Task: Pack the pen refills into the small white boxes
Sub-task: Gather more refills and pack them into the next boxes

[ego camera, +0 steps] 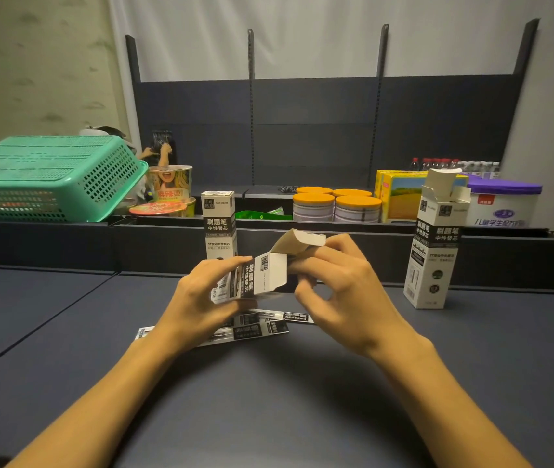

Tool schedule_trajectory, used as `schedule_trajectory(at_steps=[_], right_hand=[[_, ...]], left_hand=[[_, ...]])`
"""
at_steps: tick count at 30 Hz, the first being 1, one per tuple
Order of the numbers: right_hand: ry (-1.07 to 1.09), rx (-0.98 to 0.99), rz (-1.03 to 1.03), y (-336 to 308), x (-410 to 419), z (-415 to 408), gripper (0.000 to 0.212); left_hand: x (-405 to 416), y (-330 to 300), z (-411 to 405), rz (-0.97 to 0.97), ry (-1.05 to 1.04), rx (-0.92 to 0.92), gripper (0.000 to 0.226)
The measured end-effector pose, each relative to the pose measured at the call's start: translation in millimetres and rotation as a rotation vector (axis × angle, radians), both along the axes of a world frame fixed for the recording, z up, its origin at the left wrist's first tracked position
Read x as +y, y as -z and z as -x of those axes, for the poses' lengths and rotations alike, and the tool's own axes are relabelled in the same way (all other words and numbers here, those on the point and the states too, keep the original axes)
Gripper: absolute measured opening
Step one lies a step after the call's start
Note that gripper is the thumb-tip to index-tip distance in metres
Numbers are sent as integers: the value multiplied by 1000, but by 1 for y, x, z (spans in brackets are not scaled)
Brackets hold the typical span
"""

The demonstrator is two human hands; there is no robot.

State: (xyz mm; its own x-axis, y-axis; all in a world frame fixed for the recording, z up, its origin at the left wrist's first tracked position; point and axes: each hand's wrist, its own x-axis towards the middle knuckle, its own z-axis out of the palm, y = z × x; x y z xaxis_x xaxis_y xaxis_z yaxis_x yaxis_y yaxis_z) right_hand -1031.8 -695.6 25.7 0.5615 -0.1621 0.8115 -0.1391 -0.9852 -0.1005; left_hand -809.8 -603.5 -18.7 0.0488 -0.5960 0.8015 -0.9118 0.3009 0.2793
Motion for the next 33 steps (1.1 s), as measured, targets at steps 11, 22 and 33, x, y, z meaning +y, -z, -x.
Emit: schedule_trajectory(at_steps=[11,22,33], right_hand=[[35,212,-108,3,3,2,51],[39,270,-137,5,1,0,56],[11,282,-143,4,3,-1,53]], left_hand=[[0,1,0,-13,2,-59,68],[-1,3,-1,-18,8,-85,70],[0,3,-3,-22,11,-64,71]])
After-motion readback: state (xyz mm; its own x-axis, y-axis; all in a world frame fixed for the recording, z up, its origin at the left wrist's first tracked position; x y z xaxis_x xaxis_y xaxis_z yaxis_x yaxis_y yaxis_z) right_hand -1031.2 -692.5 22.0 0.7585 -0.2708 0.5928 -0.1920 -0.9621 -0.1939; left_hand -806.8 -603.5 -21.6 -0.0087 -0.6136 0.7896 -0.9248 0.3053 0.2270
